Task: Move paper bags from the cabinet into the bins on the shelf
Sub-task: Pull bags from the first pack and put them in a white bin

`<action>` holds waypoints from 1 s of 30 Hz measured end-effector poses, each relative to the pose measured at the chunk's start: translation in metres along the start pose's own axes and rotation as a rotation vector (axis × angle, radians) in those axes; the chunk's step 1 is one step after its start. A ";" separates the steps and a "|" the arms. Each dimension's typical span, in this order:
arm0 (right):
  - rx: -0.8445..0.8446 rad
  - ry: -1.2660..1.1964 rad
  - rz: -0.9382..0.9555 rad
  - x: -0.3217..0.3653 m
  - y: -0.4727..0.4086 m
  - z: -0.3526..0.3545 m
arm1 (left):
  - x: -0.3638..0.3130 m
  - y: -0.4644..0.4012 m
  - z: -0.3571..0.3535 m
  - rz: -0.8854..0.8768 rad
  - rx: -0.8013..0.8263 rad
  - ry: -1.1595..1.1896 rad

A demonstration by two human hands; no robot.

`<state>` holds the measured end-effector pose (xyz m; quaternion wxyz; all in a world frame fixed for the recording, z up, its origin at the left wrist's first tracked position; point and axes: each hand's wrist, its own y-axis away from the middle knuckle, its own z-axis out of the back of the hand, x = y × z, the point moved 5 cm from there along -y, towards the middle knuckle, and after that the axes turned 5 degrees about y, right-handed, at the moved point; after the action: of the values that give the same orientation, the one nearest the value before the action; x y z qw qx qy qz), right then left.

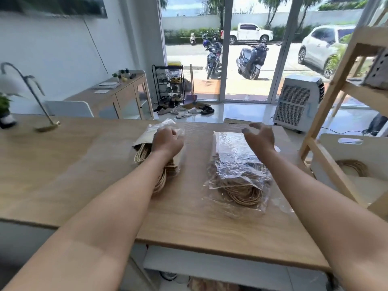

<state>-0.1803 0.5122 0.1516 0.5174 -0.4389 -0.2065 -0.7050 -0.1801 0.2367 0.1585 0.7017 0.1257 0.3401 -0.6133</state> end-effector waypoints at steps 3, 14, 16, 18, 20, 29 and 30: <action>0.099 0.010 0.069 0.033 0.014 -0.036 | 0.028 -0.004 0.041 0.032 -0.092 -0.070; 0.514 0.022 -0.061 0.088 0.066 -0.168 | 0.097 -0.030 0.070 0.149 0.049 -0.006; 0.529 -0.033 -0.180 0.084 0.063 -0.182 | 0.097 -0.037 0.063 0.135 0.158 0.007; 0.556 -0.098 -0.291 0.081 0.063 -0.192 | 0.098 -0.044 0.058 0.132 0.245 0.006; 0.544 -0.123 -0.338 0.081 0.061 -0.197 | 0.102 -0.050 0.056 0.147 0.254 0.019; 0.546 -0.181 -0.494 0.078 0.061 -0.213 | 0.122 -0.064 0.065 0.210 0.120 0.253; 0.551 -0.193 -0.507 0.078 0.061 -0.215 | 0.125 -0.065 0.062 0.262 0.156 0.341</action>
<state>-0.2182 0.2860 0.0929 0.4035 -0.2825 -0.5379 -0.6841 -0.2198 0.0892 0.1408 0.6960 0.3245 0.3859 -0.5111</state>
